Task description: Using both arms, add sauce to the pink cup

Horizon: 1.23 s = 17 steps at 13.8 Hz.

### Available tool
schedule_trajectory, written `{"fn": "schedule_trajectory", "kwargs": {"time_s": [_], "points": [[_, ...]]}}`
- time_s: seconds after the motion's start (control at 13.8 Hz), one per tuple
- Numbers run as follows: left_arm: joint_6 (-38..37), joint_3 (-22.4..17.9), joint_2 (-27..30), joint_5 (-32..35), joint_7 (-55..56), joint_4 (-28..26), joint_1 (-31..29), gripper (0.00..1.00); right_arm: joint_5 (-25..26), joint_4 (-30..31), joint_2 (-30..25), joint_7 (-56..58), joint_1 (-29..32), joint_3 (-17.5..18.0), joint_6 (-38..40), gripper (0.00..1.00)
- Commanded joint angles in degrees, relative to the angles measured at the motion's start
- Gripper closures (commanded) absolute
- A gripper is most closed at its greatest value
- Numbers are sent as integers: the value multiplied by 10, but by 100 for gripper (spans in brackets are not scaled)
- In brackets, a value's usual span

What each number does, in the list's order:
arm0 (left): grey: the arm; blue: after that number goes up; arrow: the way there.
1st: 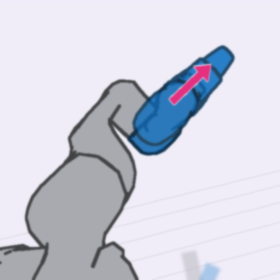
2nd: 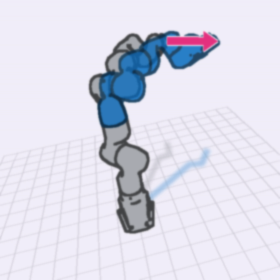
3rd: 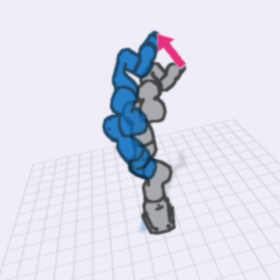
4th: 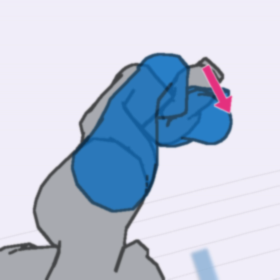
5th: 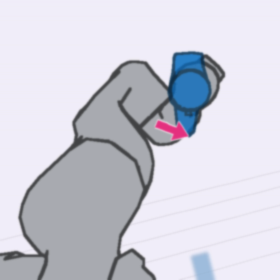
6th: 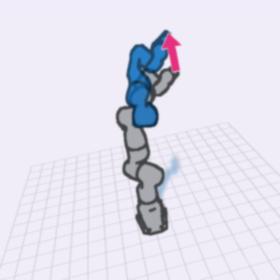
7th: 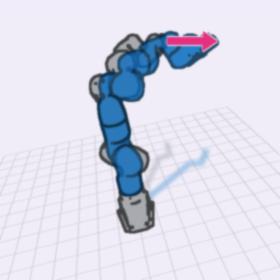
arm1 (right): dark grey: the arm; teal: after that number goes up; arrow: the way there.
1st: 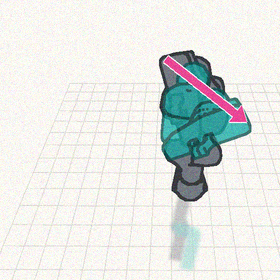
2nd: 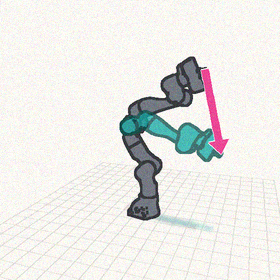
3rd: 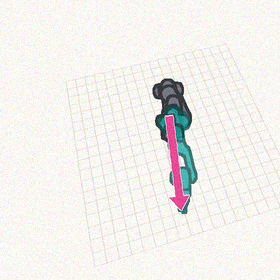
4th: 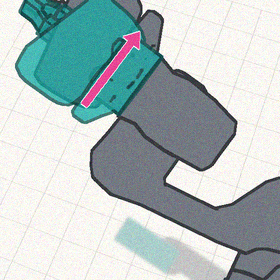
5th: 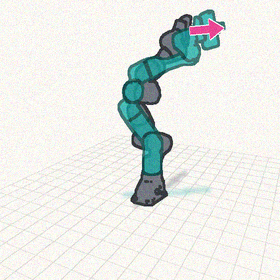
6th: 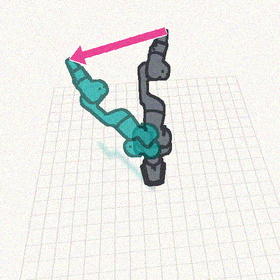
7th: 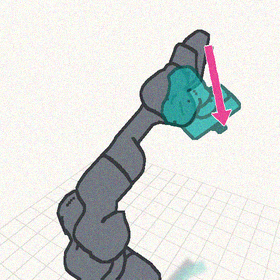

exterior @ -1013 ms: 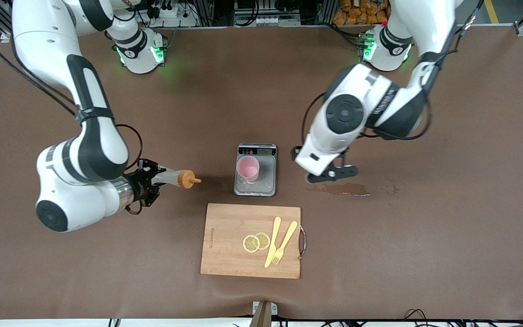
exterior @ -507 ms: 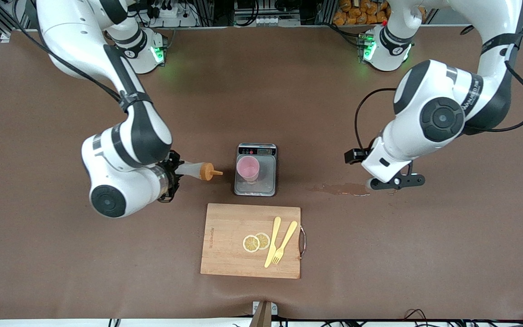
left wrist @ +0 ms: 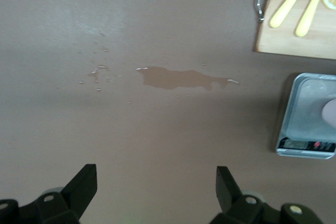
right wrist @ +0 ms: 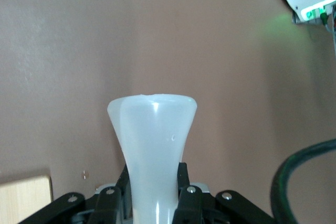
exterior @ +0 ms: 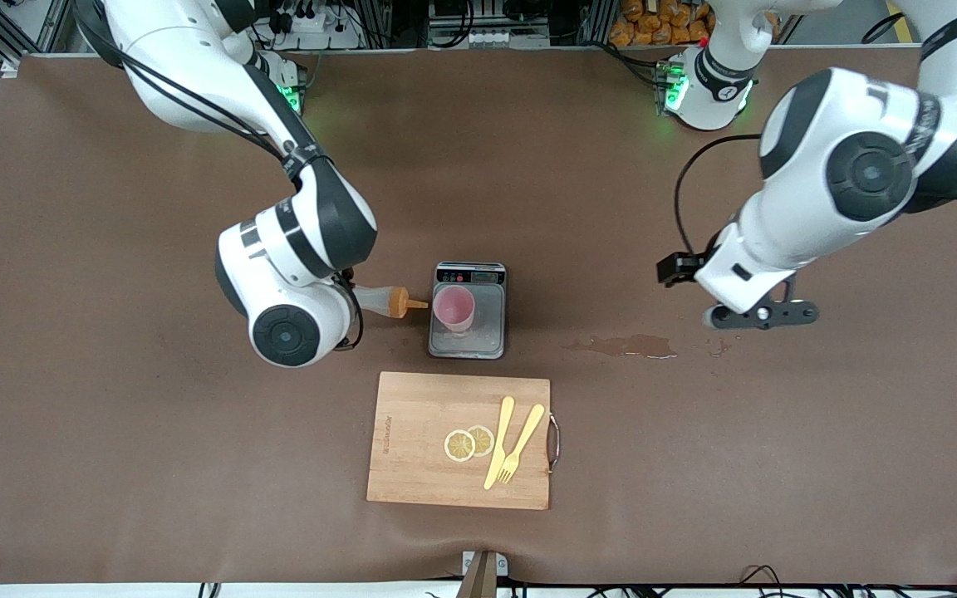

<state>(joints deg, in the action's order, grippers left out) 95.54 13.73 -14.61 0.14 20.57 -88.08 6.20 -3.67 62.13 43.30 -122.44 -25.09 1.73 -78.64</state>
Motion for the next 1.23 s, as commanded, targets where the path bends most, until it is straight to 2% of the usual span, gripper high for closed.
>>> {"fn": "schedule_trajectory", "kwargs": {"time_s": [0.0, 0.14, 0.29, 0.36, 0.51, 0.94, 1.16], "points": [[-4, 5, 36, -8, -43, -40, -27, 0, 56, 5, -13, -17, -20, -1, 25, 73], [-19, -17, 50, -8, -68, -49, -15, 0, 60, 5, -12, -17, -20, -4, 28, 73], [-25, -78, 91, -8, -114, -79, 17, 0, 61, 5, -10, -17, -22, -5, 29, 73], [-25, -96, 108, -7, -132, -91, 21, 0, 69, 5, -9, -20, -24, -4, 29, 73], [-30, -98, 130, -7, -155, -100, 3, 0, 89, 5, -6, -26, -31, -3, 29, 73], [-54, -100, 163, -6, -178, -92, -19, 0, 89, 4, -1, -46, -29, -4, 21, 74], [-82, -114, 162, -6, -191, -66, -15, 0, 89, 4, 2, -67, -30, -3, 5, 78]]}}
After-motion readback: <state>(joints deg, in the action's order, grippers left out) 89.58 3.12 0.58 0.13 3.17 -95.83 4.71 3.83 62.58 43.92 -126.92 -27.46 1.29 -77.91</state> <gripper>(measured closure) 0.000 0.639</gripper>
